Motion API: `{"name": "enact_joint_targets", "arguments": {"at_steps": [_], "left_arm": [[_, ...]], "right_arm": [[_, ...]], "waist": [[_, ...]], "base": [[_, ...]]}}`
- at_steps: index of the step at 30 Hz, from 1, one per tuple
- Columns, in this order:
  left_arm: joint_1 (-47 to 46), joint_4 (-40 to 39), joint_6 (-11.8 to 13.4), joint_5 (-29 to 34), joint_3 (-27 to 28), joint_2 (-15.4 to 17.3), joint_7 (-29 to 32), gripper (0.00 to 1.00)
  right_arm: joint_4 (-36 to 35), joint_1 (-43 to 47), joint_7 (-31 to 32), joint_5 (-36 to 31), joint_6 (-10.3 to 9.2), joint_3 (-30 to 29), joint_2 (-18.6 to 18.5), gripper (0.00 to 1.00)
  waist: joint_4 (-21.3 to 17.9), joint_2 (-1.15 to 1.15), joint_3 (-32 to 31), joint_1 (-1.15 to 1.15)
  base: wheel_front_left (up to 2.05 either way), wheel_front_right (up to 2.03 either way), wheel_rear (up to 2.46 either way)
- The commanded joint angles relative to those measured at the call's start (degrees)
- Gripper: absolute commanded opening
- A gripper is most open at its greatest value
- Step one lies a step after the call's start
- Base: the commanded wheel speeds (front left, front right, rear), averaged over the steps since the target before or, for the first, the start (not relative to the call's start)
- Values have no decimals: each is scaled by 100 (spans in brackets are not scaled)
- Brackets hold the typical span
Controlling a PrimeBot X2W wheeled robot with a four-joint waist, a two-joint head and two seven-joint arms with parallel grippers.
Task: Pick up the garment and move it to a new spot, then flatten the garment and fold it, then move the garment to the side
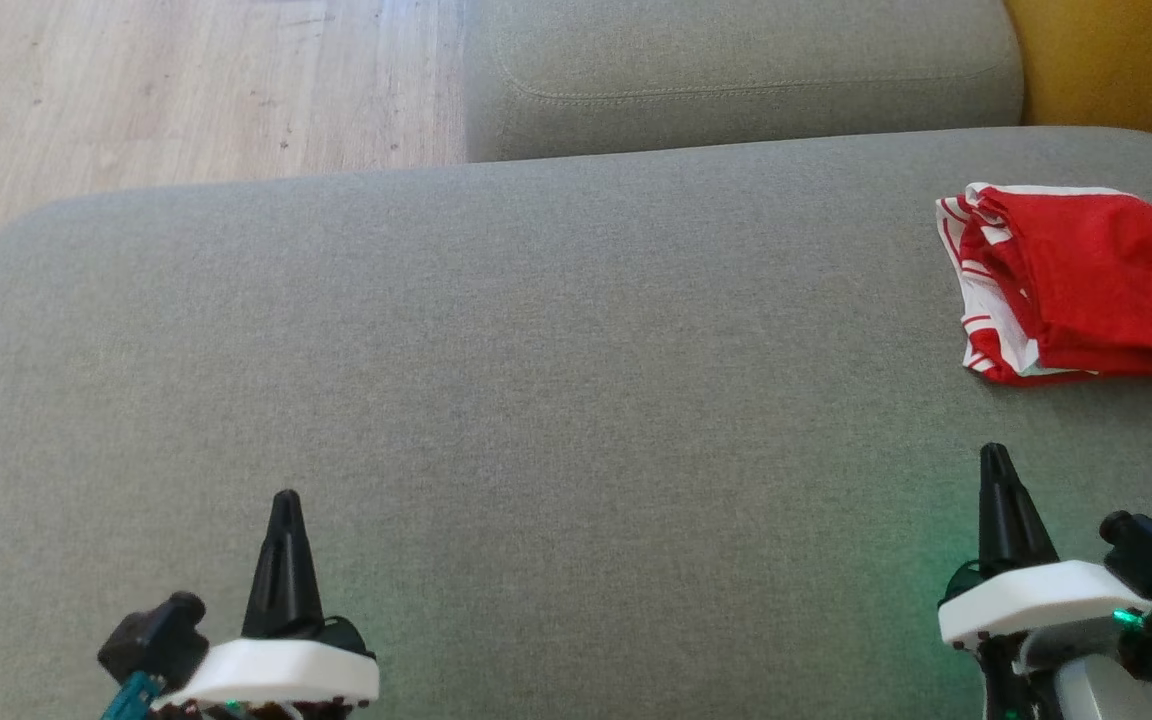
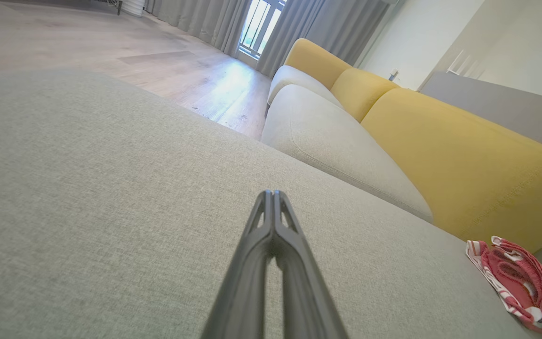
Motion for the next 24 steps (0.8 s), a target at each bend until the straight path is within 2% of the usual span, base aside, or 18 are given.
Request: {"name": "enact_joint_targets", "arguments": {"at_steps": [1, 24], "left_arm": [[-285, -161, -41, -126, 136, 35, 31, 0], [-374, -148, -146, -1454, 409, 59, 399, 0]], "right_arm": [[-219, -258, 29, 158, 10, -19, -11, 0], [-343, -286, 368, 1668, 17, -110, -16, 0]], "waist": [[-1, 0, -1, 0], [-27, 0, -22, 0]], "base": [[0, 0, 0], [0, 0, 0]]}}
